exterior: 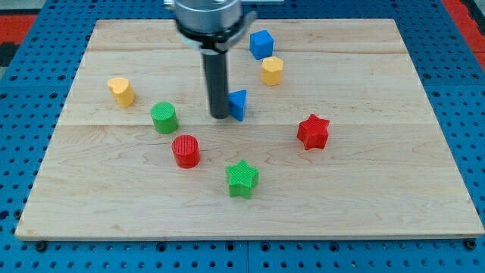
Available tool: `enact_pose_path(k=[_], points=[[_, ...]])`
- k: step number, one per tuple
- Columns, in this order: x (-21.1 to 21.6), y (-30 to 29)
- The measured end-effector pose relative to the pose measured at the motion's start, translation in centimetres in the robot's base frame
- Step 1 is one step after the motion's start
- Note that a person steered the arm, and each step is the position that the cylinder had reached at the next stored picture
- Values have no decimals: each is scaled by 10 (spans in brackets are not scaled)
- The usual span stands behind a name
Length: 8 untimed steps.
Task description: Place the red star towards the bottom right of the blue triangle
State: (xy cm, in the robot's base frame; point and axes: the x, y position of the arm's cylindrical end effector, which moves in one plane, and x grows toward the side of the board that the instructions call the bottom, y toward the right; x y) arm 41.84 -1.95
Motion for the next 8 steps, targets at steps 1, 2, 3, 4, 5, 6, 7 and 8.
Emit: enact_pose_path(k=[1,2,3,4,5,6,7,8], points=[[-27,13],[-24,23],[9,46],[-1,118],[-1,173],[67,181],[78,131],[43,129]])
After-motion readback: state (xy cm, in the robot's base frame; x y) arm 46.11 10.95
